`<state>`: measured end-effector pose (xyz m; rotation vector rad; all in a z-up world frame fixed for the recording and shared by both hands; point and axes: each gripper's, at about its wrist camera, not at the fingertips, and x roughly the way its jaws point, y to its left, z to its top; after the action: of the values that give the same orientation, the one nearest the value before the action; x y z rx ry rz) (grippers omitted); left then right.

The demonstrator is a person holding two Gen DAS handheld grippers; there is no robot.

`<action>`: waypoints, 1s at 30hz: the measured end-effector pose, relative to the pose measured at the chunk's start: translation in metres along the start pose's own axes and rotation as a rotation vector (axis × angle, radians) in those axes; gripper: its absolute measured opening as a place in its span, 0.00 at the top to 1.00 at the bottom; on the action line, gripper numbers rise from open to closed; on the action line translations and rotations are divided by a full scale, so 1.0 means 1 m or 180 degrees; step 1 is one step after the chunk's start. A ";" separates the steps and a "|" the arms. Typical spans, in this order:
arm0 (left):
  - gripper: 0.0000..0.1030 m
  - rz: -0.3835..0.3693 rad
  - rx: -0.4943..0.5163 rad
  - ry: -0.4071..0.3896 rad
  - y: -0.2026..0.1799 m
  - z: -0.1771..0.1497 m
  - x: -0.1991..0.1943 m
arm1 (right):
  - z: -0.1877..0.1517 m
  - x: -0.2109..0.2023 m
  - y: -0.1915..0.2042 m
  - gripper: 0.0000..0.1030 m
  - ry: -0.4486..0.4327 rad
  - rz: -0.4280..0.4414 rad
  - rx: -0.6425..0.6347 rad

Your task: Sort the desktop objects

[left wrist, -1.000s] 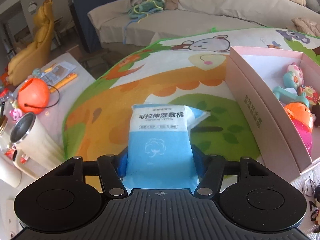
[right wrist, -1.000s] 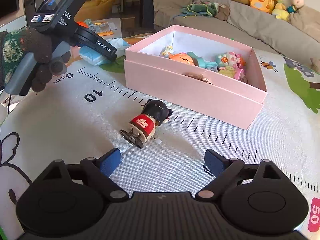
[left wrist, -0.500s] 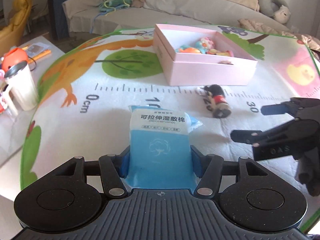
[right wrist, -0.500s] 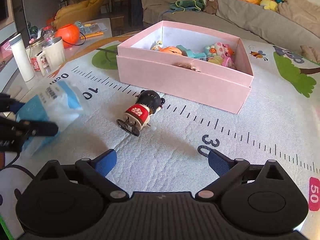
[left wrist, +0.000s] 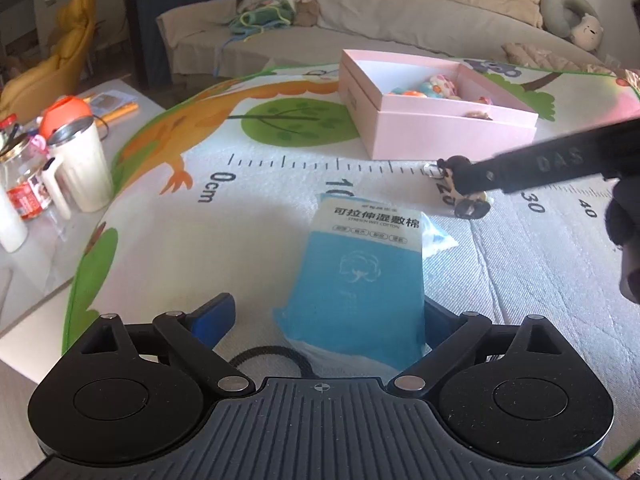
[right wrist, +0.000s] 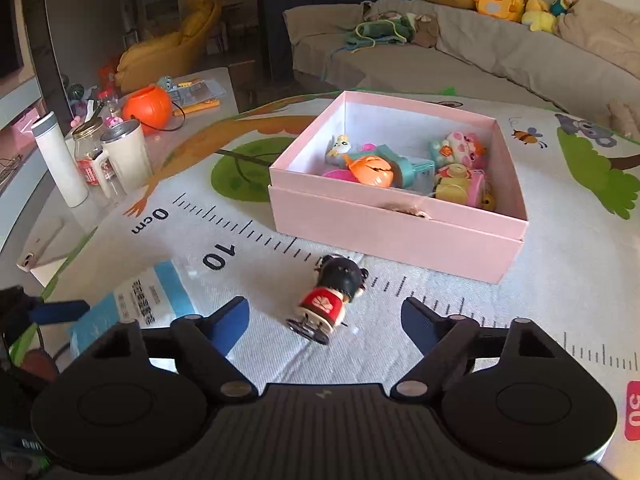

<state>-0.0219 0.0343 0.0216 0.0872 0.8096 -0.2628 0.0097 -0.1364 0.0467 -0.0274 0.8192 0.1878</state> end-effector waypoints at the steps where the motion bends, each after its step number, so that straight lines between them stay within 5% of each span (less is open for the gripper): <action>1: 0.04 0.0009 0.0008 0.0004 0.000 -0.002 0.000 | 0.005 0.008 0.001 0.25 0.0045 -0.0008 0.0057; 2: 0.03 0.0016 0.0011 0.0003 0.000 -0.003 -0.001 | 0.008 0.016 0.002 0.30 0.0072 -0.0036 0.0089; 4: 0.03 0.0001 0.0004 0.0004 0.001 -0.005 -0.003 | 0.011 0.031 0.004 0.58 0.0167 -0.0132 0.0052; 7: 0.03 -0.0025 -0.0016 -0.0001 0.002 -0.006 -0.005 | 0.005 0.037 -0.002 0.72 0.0323 -0.0133 0.0106; 18: 0.02 -0.0215 0.0033 0.0011 -0.006 -0.008 -0.006 | -0.057 -0.034 -0.008 0.70 0.0502 0.0031 -0.0090; 20: 0.02 -0.0341 0.0046 0.0003 -0.009 -0.009 -0.008 | -0.063 -0.044 -0.010 0.64 0.0464 0.0041 -0.0070; 23: 0.02 -0.0538 0.0120 -0.0009 -0.016 -0.010 -0.011 | -0.069 -0.053 -0.013 0.40 0.0289 -0.0101 -0.0071; 27: 0.02 -0.0719 0.0247 -0.0014 -0.028 -0.011 -0.011 | -0.072 -0.046 -0.021 0.38 0.0293 -0.0105 0.0043; 30: 0.01 -0.0558 0.0315 -0.0036 -0.032 -0.011 -0.007 | -0.077 -0.038 -0.022 0.31 0.0306 -0.0122 0.0047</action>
<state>-0.0429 0.0067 0.0201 0.1077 0.7938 -0.4687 -0.0678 -0.1710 0.0211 -0.0383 0.9152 0.1452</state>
